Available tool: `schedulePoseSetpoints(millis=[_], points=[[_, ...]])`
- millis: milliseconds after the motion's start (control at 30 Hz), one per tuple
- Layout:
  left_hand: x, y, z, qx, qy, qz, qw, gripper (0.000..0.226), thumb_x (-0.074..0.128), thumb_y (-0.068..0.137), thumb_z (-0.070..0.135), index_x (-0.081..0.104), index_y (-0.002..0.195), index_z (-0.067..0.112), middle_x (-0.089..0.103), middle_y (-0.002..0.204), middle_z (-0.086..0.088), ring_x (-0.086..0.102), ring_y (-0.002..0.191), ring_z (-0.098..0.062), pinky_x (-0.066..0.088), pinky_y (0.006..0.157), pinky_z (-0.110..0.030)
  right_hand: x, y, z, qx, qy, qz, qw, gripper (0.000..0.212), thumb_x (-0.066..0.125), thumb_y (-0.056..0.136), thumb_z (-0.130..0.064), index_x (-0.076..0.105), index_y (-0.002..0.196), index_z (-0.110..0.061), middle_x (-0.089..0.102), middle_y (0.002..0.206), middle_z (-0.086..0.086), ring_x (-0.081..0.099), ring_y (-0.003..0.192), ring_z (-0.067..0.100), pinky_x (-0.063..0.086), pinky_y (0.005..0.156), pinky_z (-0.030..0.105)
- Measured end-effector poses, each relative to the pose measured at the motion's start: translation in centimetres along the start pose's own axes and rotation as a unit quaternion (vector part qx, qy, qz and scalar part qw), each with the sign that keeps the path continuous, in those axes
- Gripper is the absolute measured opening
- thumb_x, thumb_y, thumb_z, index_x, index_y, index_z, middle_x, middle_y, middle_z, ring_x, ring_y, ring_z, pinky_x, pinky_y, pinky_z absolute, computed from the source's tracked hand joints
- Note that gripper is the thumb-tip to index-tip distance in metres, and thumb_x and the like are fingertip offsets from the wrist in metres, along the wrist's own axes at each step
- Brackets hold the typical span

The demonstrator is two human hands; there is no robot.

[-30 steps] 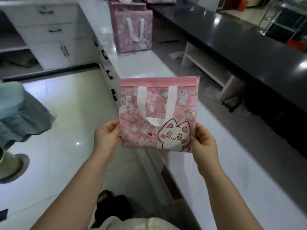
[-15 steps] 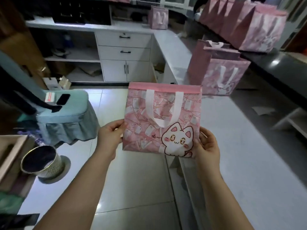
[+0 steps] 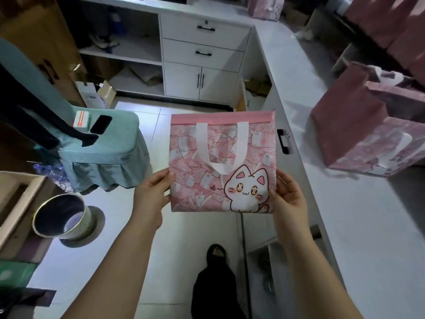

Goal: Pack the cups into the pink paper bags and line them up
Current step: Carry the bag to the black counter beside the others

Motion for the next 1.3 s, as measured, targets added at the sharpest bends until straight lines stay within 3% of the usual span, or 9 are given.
schedulePoseSetpoints(millis=[233, 400, 533, 633, 833, 1033, 1133, 1300], points=[[6.8, 12.2, 6.4, 0.037, 0.023, 0.039, 0.998, 0.022, 0.069, 0.088, 0.009, 0.078, 0.077, 0.026, 0.076, 0.084, 0.007, 0.072, 0.072, -0.006, 0.054, 0.054, -0.019, 5.8, 18.9, -1.1, 0.003, 0.019, -0.085, 0.996, 0.041, 0.052, 0.093, 0.009, 0.062, 0.121, -0.02, 0.07, 0.118, 0.003, 0.065, 0.113, 0.024, 0.055, 0.092, 0.044], [12.6, 19.9, 13.0, 0.068, 0.032, 0.069, 0.995, 0.012, 0.067, 0.088, 0.004, 0.071, 0.094, 0.015, 0.076, 0.079, 0.008, 0.072, 0.07, -0.006, 0.054, 0.053, -0.018, 10.2, 31.5, -4.7, -0.017, 0.048, -0.111, 0.993, 0.036, 0.053, 0.094, 0.005, 0.063, 0.116, -0.023, 0.072, 0.114, 0.001, 0.068, 0.106, 0.02, 0.059, 0.078, 0.03], [14.7, 25.6, 15.7, 0.101, 0.063, 0.118, 0.986, 0.011, 0.066, 0.09, 0.005, 0.069, 0.093, 0.015, 0.073, 0.072, 0.012, 0.068, 0.062, 0.003, 0.05, 0.048, -0.013, 14.0, 39.0, -4.4, -0.009, 0.053, -0.121, 0.991, 0.035, 0.052, 0.094, 0.006, 0.063, 0.116, -0.019, 0.071, 0.115, 0.005, 0.067, 0.109, 0.023, 0.057, 0.086, 0.037], [15.6, 30.6, 17.5, 0.115, 0.085, 0.139, 0.98, 0.009, 0.067, 0.09, 0.008, 0.068, 0.093, 0.017, 0.069, 0.075, 0.013, 0.065, 0.056, 0.007, 0.047, 0.044, -0.011, 17.1, 44.4, -3.7, -0.008, 0.032, -0.131, 0.991, 0.034, 0.053, 0.094, 0.004, 0.064, 0.116, -0.02, 0.073, 0.112, 0.003, 0.068, 0.105, 0.022, 0.059, 0.08, 0.033], [18.8, 45.4, 21.1, 0.111, 0.069, 0.106, 0.986, 0.008, 0.069, 0.09, 0.011, 0.071, 0.096, 0.016, 0.075, 0.083, 0.006, 0.072, 0.069, -0.005, 0.053, 0.051, -0.018, 22.8, 57.1, -3.3, -0.034, 0.028, -0.103, 0.994, 0.031, 0.057, 0.095, 0.0, 0.064, 0.116, -0.021, 0.073, 0.11, 0.0, 0.07, 0.103, 0.019, 0.058, 0.07, 0.027], [24.1, 61.5, 27.9, 0.104, 0.056, 0.04, 0.992, 0.008, 0.07, 0.089, 0.012, 0.071, 0.096, 0.014, 0.076, 0.085, 0.001, 0.073, 0.072, -0.01, 0.056, 0.056, -0.023, 29.2, 70.1, -5.3, -0.062, 0.029, -0.075, 0.995, 0.032, 0.058, 0.094, 0.001, 0.065, 0.113, -0.024, 0.073, 0.11, 0.003, 0.069, 0.105, 0.025, 0.059, 0.082, 0.041], [27.0, 69.1, 30.9, 0.099, 0.054, 0.02, 0.993, 0.015, 0.069, 0.089, 0.012, 0.07, 0.104, 0.01, 0.076, 0.087, -0.004, 0.071, 0.074, -0.018, 0.055, 0.056, -0.026, 31.7, 76.0, -6.6, -0.077, 0.046, -0.057, 0.994, 0.033, 0.057, 0.094, 0.003, 0.066, 0.111, -0.024, 0.073, 0.109, 0.004, 0.068, 0.105, 0.026, 0.058, 0.085, 0.041], [32.8, 79.0, 29.9, 0.042, 0.023, 0.014, 0.999, 0.019, 0.068, 0.09, 0.012, 0.069, 0.108, 0.012, 0.075, 0.091, -0.004, 0.07, 0.073, -0.017, 0.056, 0.057, -0.026, 32.0, 84.4, -5.0, -0.053, 0.045, 0.003, 0.998, 0.032, 0.055, 0.095, 0.004, 0.064, 0.113, -0.02, 0.073, 0.109, 0.005, 0.068, 0.106, 0.026, 0.055, 0.091, 0.049]])
Point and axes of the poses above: each hand's wrist, its own y-axis towards the middle knuckle, its own x-axis out of the palm, z = x × y, the point moved 10 cm from there along y, towards the middle knuckle
